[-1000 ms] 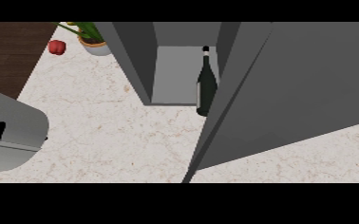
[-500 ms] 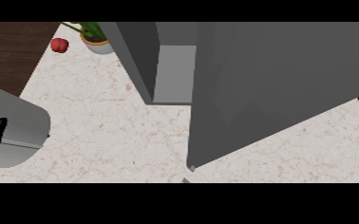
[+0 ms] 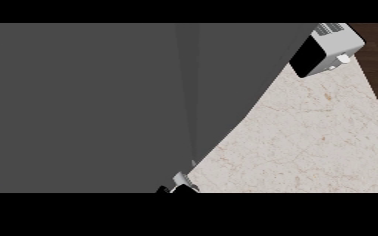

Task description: Pick up the wine, place it into the cabinet and close the cabinet

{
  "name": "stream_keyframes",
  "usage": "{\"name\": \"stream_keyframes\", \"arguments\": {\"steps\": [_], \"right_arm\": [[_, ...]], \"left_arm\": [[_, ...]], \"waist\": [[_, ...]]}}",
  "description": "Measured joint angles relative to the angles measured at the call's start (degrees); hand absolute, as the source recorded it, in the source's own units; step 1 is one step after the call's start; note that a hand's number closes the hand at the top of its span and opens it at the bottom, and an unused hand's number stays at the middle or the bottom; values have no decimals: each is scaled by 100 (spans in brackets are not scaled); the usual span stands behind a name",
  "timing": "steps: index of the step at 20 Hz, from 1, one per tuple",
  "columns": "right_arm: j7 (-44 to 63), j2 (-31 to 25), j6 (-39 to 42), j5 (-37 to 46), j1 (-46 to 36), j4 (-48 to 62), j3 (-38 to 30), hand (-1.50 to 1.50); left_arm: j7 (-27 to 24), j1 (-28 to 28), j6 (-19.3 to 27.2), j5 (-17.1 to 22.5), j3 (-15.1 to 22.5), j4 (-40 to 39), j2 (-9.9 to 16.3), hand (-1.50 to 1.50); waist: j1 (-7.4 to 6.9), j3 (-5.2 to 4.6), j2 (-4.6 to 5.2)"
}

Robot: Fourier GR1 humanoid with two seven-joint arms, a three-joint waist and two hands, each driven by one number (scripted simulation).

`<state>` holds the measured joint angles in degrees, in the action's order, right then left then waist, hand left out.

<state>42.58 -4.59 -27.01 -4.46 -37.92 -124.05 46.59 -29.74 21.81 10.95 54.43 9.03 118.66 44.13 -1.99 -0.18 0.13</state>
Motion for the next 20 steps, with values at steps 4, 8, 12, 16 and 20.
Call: {"name": "stream_keyframes", "arguments": {"steps": [4, 8, 12, 16, 20], "right_arm": [[-221, 280, -179, -534, -1149, 1103, -551, 150], [-587, 390, -204, -900, -2000, 2148, -950, 150], [-876, 434, 68, -779, -2715, 3140, -1293, 150], [-1277, 437, 322, -730, -3057, 4008, -1679, 150], [-1641, 450, 638, -844, -3198, 4701, -2039, 150]], "left_arm": [[53, -59, -6, -35, 2, -49, -93, -150], [181, -158, 137, -126, -2, -3, -200, -150], [281, -209, 98, -113, -100, -46, -240, -150], [301, -205, 113, -244, -108, -58, -366, -150], [448, -230, 252, -370, -114, 87, -469, -150]], "waist": [[-53, 2, 10], [-19, 7, 8], [13, 8, 5], [43, 9, 3], [52, 0, -10]]}}
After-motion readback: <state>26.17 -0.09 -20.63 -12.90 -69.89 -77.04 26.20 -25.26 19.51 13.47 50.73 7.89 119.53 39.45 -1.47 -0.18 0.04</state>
